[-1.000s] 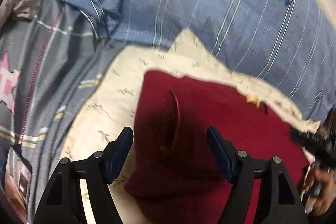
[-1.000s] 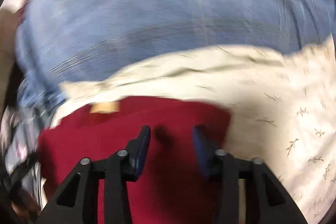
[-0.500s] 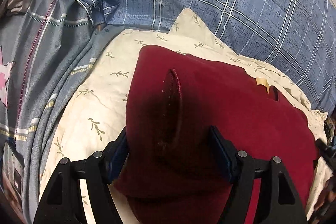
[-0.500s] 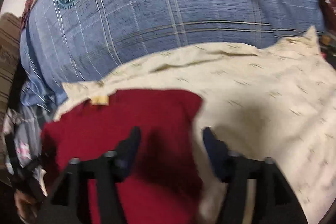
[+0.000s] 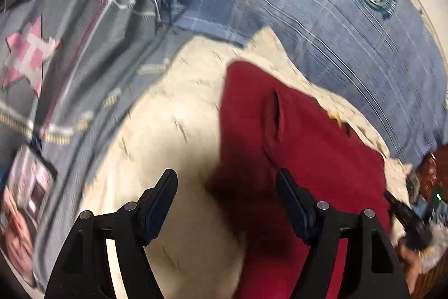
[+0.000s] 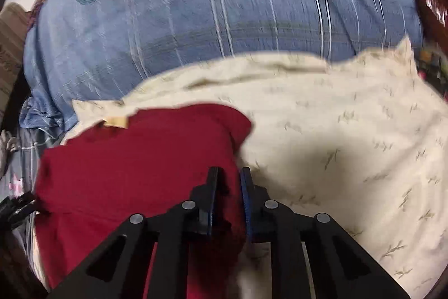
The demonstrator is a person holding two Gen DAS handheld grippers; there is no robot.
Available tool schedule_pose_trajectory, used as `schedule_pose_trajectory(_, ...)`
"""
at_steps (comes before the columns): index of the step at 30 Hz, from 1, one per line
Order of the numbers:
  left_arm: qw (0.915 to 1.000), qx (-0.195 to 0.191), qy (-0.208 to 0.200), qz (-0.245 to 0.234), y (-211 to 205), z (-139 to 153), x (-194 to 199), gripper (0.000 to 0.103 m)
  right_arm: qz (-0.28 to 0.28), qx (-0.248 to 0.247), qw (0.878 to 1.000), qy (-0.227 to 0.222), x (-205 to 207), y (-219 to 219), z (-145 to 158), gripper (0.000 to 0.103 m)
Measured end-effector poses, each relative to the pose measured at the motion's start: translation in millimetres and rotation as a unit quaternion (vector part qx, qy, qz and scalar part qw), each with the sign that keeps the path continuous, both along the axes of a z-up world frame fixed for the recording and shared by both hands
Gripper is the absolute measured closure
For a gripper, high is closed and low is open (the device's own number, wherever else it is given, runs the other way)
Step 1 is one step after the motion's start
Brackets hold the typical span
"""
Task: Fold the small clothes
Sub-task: 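Lift the sweater hem with the right gripper toward the collar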
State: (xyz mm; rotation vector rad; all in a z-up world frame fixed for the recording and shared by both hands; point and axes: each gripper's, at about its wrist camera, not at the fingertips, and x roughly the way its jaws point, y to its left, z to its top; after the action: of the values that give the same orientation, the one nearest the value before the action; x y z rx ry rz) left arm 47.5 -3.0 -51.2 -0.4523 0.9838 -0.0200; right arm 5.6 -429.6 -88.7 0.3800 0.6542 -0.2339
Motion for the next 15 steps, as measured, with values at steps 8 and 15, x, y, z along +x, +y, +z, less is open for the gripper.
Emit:
schedule_pose_trajectory(8, 0.9967, 0.052, 0.018, -0.06, -19, -7, -60, 0.031, 0.058, 0.057, 0.995, -0.061, -76, 41, 27, 0.046)
schedule_pose_trajectory(15, 0.9934, 0.079, 0.014, -0.082, -40, -9, -75, 0.069, 0.212, 0.052, 0.975, -0.044, -76, 153, 14, 0.045)
